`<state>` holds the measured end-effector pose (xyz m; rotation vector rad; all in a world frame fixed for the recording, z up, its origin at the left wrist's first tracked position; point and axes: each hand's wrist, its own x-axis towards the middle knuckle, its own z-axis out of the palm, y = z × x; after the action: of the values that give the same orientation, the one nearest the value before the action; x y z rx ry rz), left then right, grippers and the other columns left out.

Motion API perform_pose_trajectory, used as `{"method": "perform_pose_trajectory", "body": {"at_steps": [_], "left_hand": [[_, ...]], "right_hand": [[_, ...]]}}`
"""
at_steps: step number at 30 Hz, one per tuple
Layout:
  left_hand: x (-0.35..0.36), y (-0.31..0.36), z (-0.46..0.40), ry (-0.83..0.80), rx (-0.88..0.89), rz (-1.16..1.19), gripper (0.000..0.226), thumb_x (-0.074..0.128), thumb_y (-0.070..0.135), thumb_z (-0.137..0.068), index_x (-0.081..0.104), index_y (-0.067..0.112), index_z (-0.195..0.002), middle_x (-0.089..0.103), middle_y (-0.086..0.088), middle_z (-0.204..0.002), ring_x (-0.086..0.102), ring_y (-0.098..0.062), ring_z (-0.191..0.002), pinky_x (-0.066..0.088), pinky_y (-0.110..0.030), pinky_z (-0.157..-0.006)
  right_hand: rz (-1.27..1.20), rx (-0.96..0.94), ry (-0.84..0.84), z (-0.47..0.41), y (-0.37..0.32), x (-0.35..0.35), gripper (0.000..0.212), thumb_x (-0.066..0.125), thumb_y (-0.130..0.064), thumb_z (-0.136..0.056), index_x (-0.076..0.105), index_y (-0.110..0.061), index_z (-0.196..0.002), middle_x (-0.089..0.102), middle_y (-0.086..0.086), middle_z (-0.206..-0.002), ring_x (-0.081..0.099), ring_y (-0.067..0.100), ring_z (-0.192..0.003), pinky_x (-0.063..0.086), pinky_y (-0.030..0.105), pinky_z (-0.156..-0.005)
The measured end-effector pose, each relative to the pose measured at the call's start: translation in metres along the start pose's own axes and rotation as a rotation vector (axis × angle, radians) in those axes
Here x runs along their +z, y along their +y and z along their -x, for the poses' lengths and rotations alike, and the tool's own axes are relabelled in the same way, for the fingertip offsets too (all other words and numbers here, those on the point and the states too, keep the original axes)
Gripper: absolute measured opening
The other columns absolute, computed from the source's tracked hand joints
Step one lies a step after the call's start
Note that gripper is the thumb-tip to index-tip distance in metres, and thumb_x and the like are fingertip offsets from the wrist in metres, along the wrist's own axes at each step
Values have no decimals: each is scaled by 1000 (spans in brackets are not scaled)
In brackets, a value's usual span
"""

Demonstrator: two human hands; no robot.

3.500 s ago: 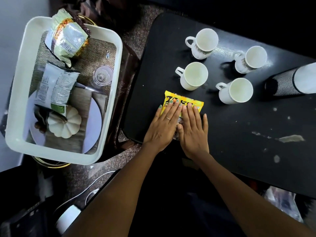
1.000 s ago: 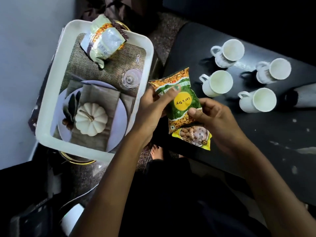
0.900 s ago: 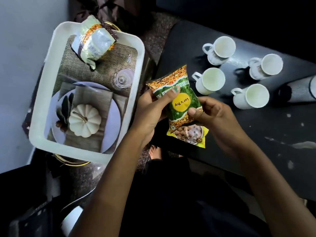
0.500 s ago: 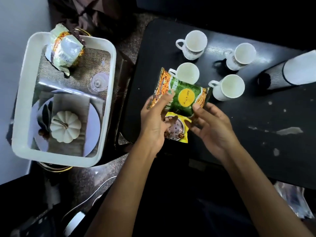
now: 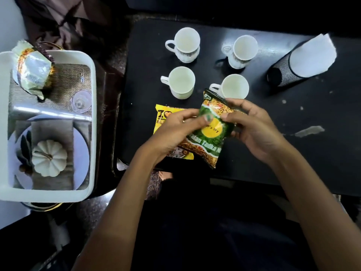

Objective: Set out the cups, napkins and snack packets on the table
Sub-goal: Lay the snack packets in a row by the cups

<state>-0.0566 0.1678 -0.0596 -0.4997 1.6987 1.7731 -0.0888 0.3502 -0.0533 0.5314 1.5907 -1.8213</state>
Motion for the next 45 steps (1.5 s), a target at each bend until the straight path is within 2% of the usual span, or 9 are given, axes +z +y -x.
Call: {"method": "perform_pose_trajectory", "body": {"at_steps": [8, 15, 20, 23, 28, 33, 38, 41, 45], "left_hand": [[40, -14, -14, 326, 61, 215, 22, 68, 27, -85, 64, 22, -106, 73, -1, -105, 70, -15, -96, 56, -28, -83], [65, -37, -10, 301, 8, 77, 25, 53, 32, -95, 55, 26, -119, 61, 22, -99, 54, 26, -78, 37, 6, -62], [77, -53, -15, 292, -71, -43, 58, 49, 30, -97, 25, 18, -149, 39, 1, -150, 40, -12, -134, 34, -26, -106], [83, -63, -19, 230, -95, -180, 60, 46, 33, -98, 20, 19, -151, 27, -1, -157, 29, -16, -142, 27, -39, -115], [91, -73, -20, 310, 23, -411, 58, 43, 27, -99, 19, 16, -151, 23, -3, -158, 23, -17, -144, 23, -32, -116], [93, -84, -15, 268, 315, -784, 57, 32, 24, -101, 8, 15, -152, 9, -2, -161, 5, -14, -148, 9, -29, -120], [85, -103, -25, 111, 361, -1118, 57, 23, 26, -102, -5, 16, -151, -6, 1, -161, -8, -13, -148, -3, -33, -121], [80, -110, -31, 120, 367, -1204, 58, 21, 25, -102, -14, 18, -147, -14, 3, -159, -9, -13, -148, -4, -33, -121], [75, -115, -32, 132, 388, -1257, 56, 22, 26, -102, -14, 18, -145, -7, -1, -161, -10, -13, -147, -2, -34, -121]], "right_hand": [[-190, 45, 88, 11, 23, 3, 48, 72, -21, -76, 57, -13, -120, 73, 3, -102, 70, 15, -89, 58, 30, -70], [-46, -32, 307, 11, 55, -1, 16, 72, -9, -79, 68, -12, -95, 72, 9, -87, 70, 17, -77, 58, 32, -74], [-37, 76, 426, 2, 85, -11, 22, 70, -18, -84, 67, -7, -103, 71, 17, -101, 69, 29, -94, 55, 46, -88], [60, 45, 417, -4, 98, -15, 26, 65, -22, -88, 65, -7, -109, 71, 13, -104, 69, 12, -87, 57, 27, -78], [472, -86, 472, -6, 103, -17, 37, 51, -38, -94, 56, -12, -120, 58, 3, -118, 54, 8, -100, 45, 29, -89], [873, -381, 508, 4, 108, -14, 40, 43, -16, -95, 45, -10, -135, 41, 9, -140, 38, 19, -127, 32, 25, -100], [1057, -421, 447, 1, 132, -17, 43, 38, -53, -95, 38, -45, -138, 41, -18, -137, 30, -34, -107, 36, 17, -93], [1075, -390, 456, -1, 135, -13, 41, 40, -58, -91, 39, -54, -132, 44, -22, -130, 45, -14, -117, 40, 33, -102], [1073, -463, 414, 2, 143, -11, 49, 35, -19, -92, 44, -13, -139, 43, 12, -146, 38, 29, -135, 33, 46, -110]]}}
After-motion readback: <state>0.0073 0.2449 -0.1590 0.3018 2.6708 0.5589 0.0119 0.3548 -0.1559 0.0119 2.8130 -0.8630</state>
